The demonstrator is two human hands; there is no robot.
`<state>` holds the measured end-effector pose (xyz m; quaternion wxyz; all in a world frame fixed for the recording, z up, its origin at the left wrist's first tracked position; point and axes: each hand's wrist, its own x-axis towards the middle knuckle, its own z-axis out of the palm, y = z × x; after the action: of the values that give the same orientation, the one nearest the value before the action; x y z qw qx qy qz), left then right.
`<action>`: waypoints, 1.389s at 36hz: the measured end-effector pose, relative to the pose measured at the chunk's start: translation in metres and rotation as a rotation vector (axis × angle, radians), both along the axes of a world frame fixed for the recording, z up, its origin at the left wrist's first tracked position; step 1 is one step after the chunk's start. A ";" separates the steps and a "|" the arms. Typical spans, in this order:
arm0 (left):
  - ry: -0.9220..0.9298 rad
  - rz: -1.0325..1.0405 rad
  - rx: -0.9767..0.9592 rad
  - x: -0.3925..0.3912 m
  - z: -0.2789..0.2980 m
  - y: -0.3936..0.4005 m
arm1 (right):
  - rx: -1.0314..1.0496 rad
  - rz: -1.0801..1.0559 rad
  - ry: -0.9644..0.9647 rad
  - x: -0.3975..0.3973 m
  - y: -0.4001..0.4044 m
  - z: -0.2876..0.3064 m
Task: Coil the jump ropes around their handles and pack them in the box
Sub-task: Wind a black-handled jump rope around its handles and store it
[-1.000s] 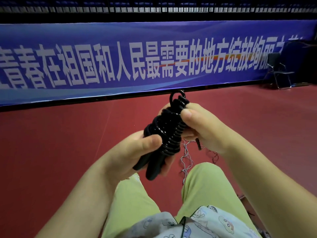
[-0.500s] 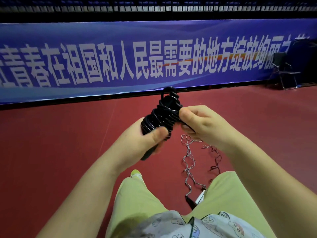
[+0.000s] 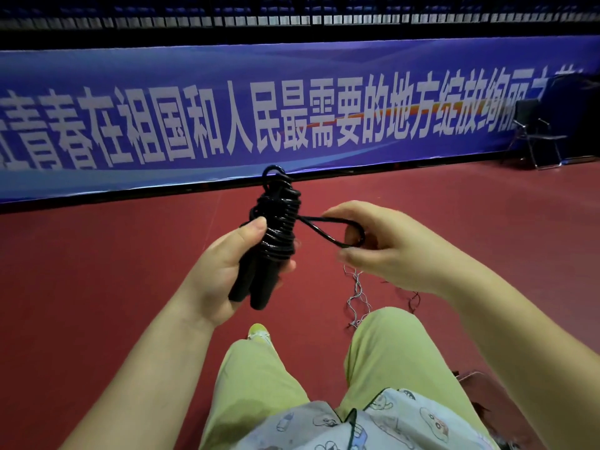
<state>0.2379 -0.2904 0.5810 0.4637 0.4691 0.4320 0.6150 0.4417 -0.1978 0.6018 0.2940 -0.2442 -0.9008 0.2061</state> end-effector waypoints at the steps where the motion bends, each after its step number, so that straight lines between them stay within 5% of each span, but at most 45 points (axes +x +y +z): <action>1: -0.013 -0.007 -0.003 -0.001 0.000 0.000 | 0.015 0.019 0.018 0.000 0.001 -0.001; 10: 0.005 -0.012 0.001 0.000 -0.009 0.002 | 0.090 -0.006 0.143 -0.004 0.000 -0.008; 14: -0.007 -0.004 0.007 0.005 -0.010 0.004 | 0.438 -0.058 0.145 -0.005 0.002 -0.014; 18: 0.005 0.016 -0.021 0.012 -0.010 0.008 | 0.611 -0.074 0.373 -0.006 0.004 -0.013; 22: 0.075 0.072 -0.006 0.018 -0.016 0.011 | 0.334 0.090 0.481 -0.009 0.001 -0.014; 27: 0.053 -0.018 0.020 0.023 -0.015 0.011 | -0.326 0.589 0.737 -0.011 -0.004 -0.017; 31: 0.069 -0.031 0.051 0.024 -0.016 0.010 | -0.643 0.732 0.875 -0.013 0.000 -0.020; 36: 0.074 0.098 0.078 0.029 -0.024 0.013 | -0.861 0.612 1.030 -0.024 -0.005 -0.032; 42: 0.267 0.246 0.096 0.026 -0.029 0.021 | -0.997 0.505 0.997 -0.027 -0.003 -0.040; 50: 0.562 0.338 0.145 0.029 -0.020 0.026 | -1.177 0.465 1.251 -0.039 -0.007 -0.026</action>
<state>0.2671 -0.2648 0.5607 0.1833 0.5738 0.5696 0.5592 0.4027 -0.2051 0.5763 0.5098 -0.0094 -0.3500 0.7858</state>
